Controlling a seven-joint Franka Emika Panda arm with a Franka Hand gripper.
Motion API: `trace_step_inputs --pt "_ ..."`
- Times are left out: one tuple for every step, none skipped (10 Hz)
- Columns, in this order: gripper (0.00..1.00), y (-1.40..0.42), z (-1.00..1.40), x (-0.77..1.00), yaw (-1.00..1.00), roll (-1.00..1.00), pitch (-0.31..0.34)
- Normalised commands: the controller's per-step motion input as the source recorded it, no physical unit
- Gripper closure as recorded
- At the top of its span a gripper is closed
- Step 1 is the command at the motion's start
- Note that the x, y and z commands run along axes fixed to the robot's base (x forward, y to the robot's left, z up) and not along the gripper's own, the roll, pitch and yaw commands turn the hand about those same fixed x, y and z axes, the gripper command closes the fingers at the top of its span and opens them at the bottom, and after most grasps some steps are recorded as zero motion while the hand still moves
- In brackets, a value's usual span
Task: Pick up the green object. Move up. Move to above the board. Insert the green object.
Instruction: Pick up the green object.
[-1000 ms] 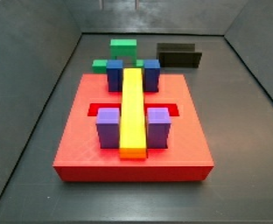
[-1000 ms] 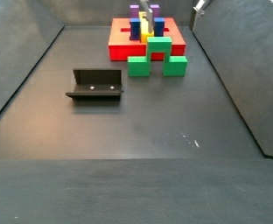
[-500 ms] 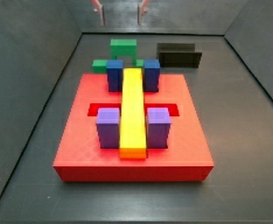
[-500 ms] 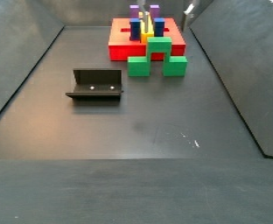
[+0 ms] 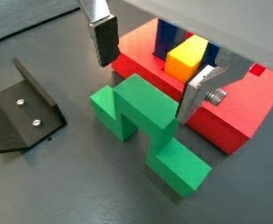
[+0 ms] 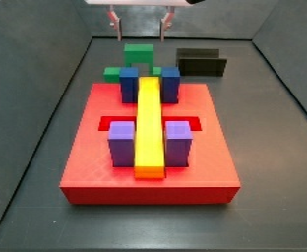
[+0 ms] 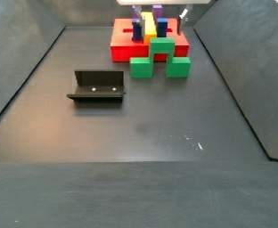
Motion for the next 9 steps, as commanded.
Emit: trace_step_inputs --pt "0.0 0.03 -0.07 0.0 0.0 0.12 0.0" --pt "0.0 0.0 -0.08 0.0 0.0 0.08 0.0" --pt "0.0 0.0 -0.11 0.0 0.0 0.04 0.0" --pt "0.0 0.0 -0.19 0.0 0.0 0.0 0.0" --pt "0.0 0.0 -0.22 0.0 0.0 0.0 0.0" --pt "0.0 0.0 -0.24 0.0 0.0 0.02 0.0" --pt "0.0 0.0 -0.24 0.02 0.01 0.01 0.0" --pt "0.0 0.0 -0.27 0.0 0.01 0.03 0.0" --pt "0.0 0.0 -0.29 0.0 0.0 0.05 0.0"
